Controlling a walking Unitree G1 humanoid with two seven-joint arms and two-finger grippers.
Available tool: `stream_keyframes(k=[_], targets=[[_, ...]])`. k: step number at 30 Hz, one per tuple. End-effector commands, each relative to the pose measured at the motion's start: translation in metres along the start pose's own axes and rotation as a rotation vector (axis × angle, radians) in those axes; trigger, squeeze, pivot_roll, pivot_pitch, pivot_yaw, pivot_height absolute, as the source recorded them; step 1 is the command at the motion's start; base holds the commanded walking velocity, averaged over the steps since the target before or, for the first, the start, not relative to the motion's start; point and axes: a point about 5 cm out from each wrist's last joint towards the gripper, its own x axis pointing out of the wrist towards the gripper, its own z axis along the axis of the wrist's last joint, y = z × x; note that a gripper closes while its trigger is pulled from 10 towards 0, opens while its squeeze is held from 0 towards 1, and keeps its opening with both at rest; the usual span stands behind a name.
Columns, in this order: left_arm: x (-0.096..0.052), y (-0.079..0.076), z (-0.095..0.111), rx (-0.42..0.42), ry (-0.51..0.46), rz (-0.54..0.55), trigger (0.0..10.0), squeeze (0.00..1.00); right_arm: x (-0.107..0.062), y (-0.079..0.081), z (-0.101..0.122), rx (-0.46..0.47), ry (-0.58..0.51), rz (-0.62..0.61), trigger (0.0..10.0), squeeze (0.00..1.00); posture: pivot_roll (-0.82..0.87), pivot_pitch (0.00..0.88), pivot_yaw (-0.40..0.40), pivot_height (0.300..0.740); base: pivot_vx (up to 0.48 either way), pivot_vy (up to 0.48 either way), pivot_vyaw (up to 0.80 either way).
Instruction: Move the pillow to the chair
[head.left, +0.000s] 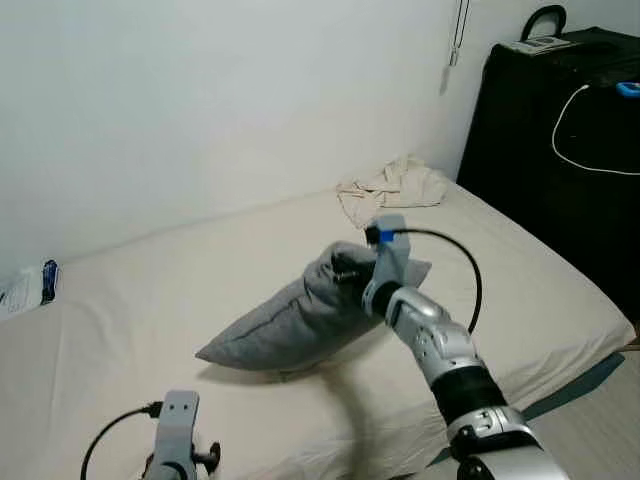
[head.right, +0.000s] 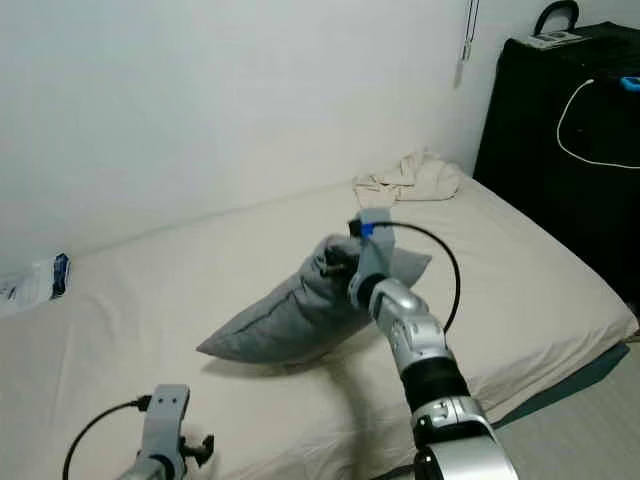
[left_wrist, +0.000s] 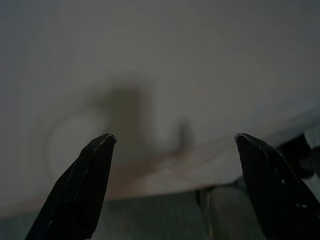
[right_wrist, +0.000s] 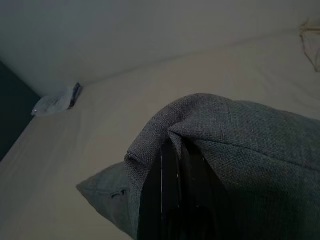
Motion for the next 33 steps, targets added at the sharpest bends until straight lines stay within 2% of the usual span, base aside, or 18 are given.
stream_keyframes(k=[1,4,5,8,14,18,20,25,30,33], targets=[[-0.002,0.001,-0.013,0.001,0.058,0.013,10.0,0.0,-0.001,0.009,-0.038,0.013,0.131,0.01,10.0,0.0,-0.21,0.045,0.039,0.74,0.0,0.0,0.0],[-0.004,-0.007,-0.025,-0.006,0.11,-0.001,10.0,0.0,-0.015,0.016,-0.08,0.048,0.209,0.009,10.0,0.0,-0.2,0.051,0.041,0.74,0.0,0.0,0.0],[-0.005,-0.007,-0.026,-0.004,0.114,-0.002,10.0,0.0,-0.015,0.015,-0.082,0.052,0.204,-0.003,10.0,0.0,-0.2,0.051,0.041,0.74,0.0,0.0,0.0],[-0.005,-0.011,-0.03,0.005,0.133,-0.008,10.0,0.0,-0.015,0.007,-0.078,0.102,0.15,-0.05,10.0,0.0,-0.21,0.053,0.049,0.74,0.0,0.0,0.25],[-0.004,-0.016,-0.028,0.058,0.131,-0.04,10.0,0.0,-0.008,0.004,-0.068,0.074,0.123,-0.056,10.0,0.0,-0.2,0.055,0.061,0.74,0.0,0.0,0.77],[-0.002,-0.027,-0.022,0.129,0.12,-0.087,10.0,0.0,-0.006,0.009,-0.077,0.048,0.157,-0.041,10.0,0.0,-0.17,0.06,0.068,0.74,0.0,0.0,0.77],[-0.001,-0.034,-0.02,0.163,0.114,-0.115,10.0,0.0,-0.006,0.016,-0.085,0.048,0.178,-0.02,10.0,0.0,-0.16,0.057,0.068,0.74,0.0,0.0,0.77],[-0.001,-0.037,-0.018,0.166,0.108,-0.122,10.0,0.0,-0.003,0.025,-0.089,0.043,0.186,0.01,10.0,0.0,-0.13,0.057,0.063,0.74,0.0,0.0,0.77],[-0.003,-0.033,-0.026,0.119,0.122,-0.11,10.0,0.0,0.006,0.044,-0.083,0.006,0.154,0.113,10.0,0.0,-0.09,0.065,0.038,0.74,0.0,0.0,0.77],[-0.006,-0.031,-0.034,0.106,0.146,-0.104,10.0,0.0,0.009,0.049,-0.079,-0.012,0.143,0.141,10.0,0.0,-0.08,0.062,0.027,0.74,0.0,0.0,0.77]])
